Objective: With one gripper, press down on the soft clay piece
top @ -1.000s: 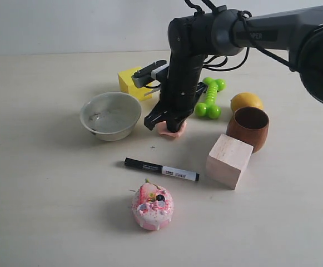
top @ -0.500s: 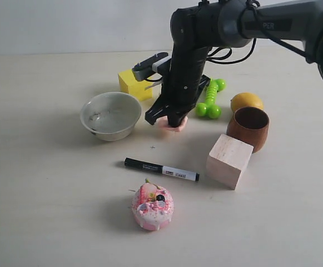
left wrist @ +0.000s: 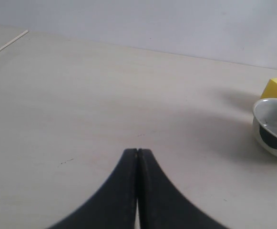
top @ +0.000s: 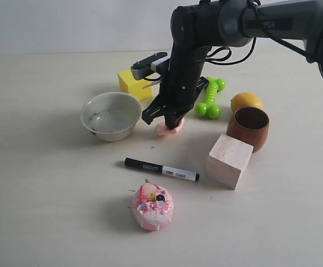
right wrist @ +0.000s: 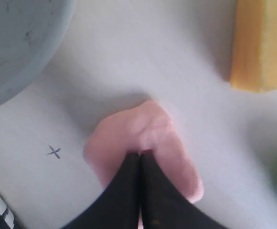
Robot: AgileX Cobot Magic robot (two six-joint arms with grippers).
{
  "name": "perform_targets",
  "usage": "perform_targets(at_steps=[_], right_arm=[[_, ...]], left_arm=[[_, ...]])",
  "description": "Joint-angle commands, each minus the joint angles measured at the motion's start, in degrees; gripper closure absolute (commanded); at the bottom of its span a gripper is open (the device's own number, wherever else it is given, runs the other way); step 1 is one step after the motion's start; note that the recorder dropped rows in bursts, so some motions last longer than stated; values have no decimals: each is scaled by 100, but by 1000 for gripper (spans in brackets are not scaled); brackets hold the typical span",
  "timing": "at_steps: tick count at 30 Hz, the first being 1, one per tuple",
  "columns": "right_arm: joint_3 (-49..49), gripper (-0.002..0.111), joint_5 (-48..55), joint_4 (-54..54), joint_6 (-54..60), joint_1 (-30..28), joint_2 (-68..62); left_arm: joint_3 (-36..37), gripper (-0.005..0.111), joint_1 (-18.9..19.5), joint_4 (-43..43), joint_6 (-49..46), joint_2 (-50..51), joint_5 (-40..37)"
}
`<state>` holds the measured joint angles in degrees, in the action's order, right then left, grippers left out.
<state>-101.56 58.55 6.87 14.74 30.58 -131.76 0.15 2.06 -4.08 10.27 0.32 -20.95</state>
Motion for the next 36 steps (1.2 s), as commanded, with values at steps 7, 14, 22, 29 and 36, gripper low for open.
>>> perform_targets(at_steps=[7, 14, 22, 29, 36], right_arm=[[-1, 106, -95, 27, 54, 8, -26], [-1, 88, -167, 107, 54, 8, -26], [-1, 87, -2, -158, 0, 8, 240], [387, 105, 127, 0, 103, 8, 854], [1903, 108, -1133, 307, 42, -91, 2095]], left_arm=[[-15, 107, -33, -20, -12, -32, 48], [-15, 107, -33, -20, -12, -32, 48], [-15, 107, -33, -20, -12, -32, 48], [-15, 107, -33, -20, -12, -32, 48], [-15, 107, -33, -20, -12, -32, 48]])
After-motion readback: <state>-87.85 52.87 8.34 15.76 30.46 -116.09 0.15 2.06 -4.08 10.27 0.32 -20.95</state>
